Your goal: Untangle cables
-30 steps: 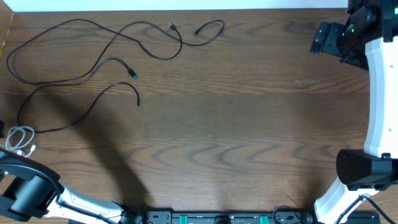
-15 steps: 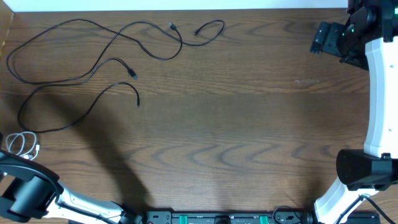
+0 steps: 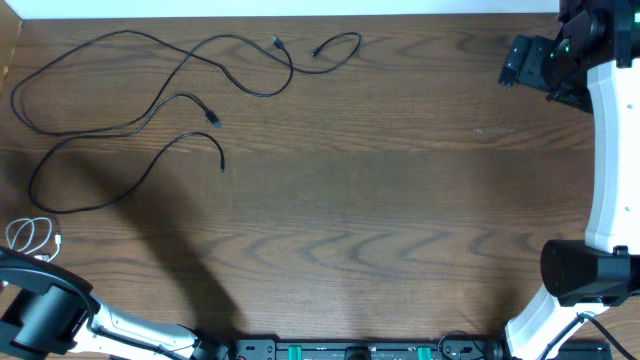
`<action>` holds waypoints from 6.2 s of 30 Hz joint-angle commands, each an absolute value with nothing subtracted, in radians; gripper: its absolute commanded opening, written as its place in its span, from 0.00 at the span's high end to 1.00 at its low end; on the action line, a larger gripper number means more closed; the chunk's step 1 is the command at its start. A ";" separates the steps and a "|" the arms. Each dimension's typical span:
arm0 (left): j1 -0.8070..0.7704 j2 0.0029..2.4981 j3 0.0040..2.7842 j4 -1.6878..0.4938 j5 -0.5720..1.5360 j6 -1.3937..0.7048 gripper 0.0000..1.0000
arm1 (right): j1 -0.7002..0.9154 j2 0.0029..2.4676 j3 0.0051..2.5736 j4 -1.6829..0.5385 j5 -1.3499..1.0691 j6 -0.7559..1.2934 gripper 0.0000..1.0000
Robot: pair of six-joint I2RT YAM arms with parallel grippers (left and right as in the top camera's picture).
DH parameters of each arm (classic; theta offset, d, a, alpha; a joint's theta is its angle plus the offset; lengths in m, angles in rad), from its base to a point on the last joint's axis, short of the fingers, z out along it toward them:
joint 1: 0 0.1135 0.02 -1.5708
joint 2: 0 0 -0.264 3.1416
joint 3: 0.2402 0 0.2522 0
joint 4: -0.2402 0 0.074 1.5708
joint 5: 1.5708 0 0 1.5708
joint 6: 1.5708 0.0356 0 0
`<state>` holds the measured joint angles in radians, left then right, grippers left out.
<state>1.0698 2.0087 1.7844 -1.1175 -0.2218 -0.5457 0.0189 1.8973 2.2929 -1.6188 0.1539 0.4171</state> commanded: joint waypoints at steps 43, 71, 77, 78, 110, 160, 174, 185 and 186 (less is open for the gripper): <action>1.245 2.077 1.788 -1.309 0.830 -0.437 0.04 | 0.020 1.900 2.289 -1.620 0.162 0.430 0.01; 1.048 1.772 1.793 -1.184 0.736 -0.374 0.03 | 0.020 1.900 2.289 -1.620 0.162 0.430 0.01; 0.730 1.760 1.793 -1.227 0.513 -0.347 0.03 | 0.020 1.900 2.289 -1.620 0.162 0.430 0.01; 0.653 1.760 1.793 -1.239 0.439 -0.347 0.02 | 0.020 1.900 2.289 -1.620 0.162 0.430 0.01; -0.327 1.384 1.759 -1.530 0.103 -0.375 0.02 | 0.020 1.900 2.289 -1.620 0.162 0.430 0.01; -0.320 0.500 1.498 -1.681 0.059 -0.460 0.02 | 0.020 1.900 2.289 -1.620 0.162 0.430 0.01; -0.100 0.339 1.145 -1.221 0.284 0.227 0.02 | 0.020 1.900 2.289 -1.620 0.162 0.430 0.01; -0.004 0.190 0.731 -0.862 0.329 0.193 0.02 | 0.020 1.900 2.289 -1.620 0.162 0.430 0.01; 0.002 0.180 0.702 -0.830 0.329 0.176 0.02 | 0.020 1.900 2.289 -1.620 0.162 0.430 0.01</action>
